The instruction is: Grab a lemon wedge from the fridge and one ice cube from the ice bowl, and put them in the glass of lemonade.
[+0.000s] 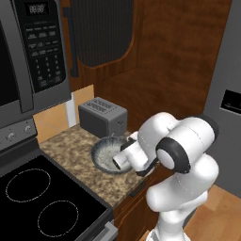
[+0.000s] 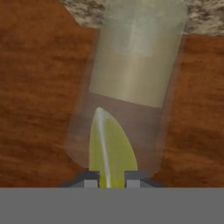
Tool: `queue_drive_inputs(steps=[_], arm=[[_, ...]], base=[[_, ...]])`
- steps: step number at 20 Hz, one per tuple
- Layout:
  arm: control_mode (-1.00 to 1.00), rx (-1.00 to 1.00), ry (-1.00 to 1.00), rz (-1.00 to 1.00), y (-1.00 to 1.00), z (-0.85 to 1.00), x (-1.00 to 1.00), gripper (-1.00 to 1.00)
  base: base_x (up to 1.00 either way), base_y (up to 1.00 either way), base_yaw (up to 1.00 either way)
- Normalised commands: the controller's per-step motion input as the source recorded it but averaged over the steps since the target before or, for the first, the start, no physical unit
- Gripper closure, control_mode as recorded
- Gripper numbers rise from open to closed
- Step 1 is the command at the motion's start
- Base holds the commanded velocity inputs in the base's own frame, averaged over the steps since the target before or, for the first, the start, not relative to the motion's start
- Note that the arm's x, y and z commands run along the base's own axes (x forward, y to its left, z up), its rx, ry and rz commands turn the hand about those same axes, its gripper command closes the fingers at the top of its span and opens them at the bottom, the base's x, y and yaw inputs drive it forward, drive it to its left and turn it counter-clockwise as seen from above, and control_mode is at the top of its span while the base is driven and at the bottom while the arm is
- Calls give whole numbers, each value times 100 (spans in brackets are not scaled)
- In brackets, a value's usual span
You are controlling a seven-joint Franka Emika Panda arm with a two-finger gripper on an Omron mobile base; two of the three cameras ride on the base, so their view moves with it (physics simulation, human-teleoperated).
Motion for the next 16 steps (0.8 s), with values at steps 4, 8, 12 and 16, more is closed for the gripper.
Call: queue_drive_inputs(steps=[4,8,12,16], arm=[[-100,-1,-2,0,7,10,-26,-100],[-100,0,-11,0,2,73,-36,-100],[-100,0,-6,0,0,76,-29,-100],[-100,18,0,0,0,56,-42,-100]], base=[[0,0,0],[0,0,0],[0,0,0],[0,0,0]])
